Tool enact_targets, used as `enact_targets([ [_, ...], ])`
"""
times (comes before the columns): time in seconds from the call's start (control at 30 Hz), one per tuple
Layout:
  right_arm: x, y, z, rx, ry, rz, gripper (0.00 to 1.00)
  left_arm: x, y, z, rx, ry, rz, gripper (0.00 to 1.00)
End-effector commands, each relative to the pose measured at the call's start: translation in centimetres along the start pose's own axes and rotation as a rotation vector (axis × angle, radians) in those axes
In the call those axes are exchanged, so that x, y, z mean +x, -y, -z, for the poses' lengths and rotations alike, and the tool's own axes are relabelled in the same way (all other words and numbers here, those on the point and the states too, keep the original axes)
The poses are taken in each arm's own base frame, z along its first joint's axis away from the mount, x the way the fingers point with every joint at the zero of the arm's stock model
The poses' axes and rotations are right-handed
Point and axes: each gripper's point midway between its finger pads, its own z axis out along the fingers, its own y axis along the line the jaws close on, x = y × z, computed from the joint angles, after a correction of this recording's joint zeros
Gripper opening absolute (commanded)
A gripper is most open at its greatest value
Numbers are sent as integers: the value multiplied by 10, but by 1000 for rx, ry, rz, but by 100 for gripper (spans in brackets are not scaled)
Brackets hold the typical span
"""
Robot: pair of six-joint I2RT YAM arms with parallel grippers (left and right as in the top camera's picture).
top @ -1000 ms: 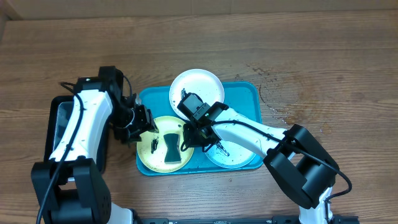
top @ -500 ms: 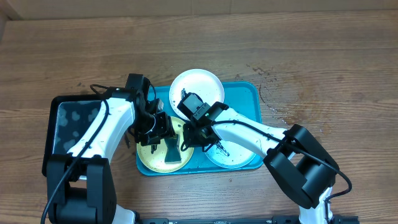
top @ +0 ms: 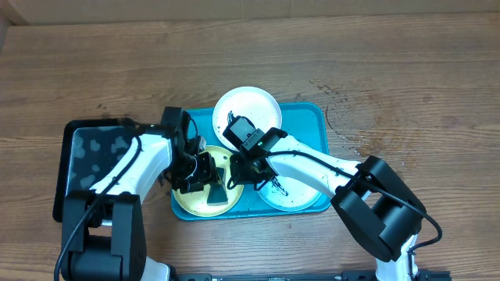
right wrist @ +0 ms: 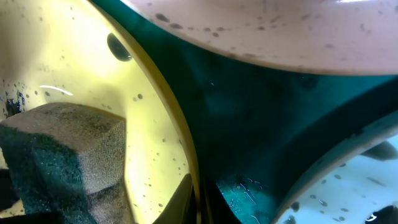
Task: Clean dirty plates on tray and stack at the side
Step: 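Scrub the yellow plate with the sponge while right gripper holds it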
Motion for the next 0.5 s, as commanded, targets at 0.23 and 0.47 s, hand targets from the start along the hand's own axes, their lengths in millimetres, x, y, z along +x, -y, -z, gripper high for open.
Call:
enact_targets([
  [0.23,-1,-3,-1,-11,2,11,4,-2,1,-6,21,17,-5,47],
  [0.47,-1,-3,-1,-11,2,26,4,-4,11,-6,70,22,-20,39],
])
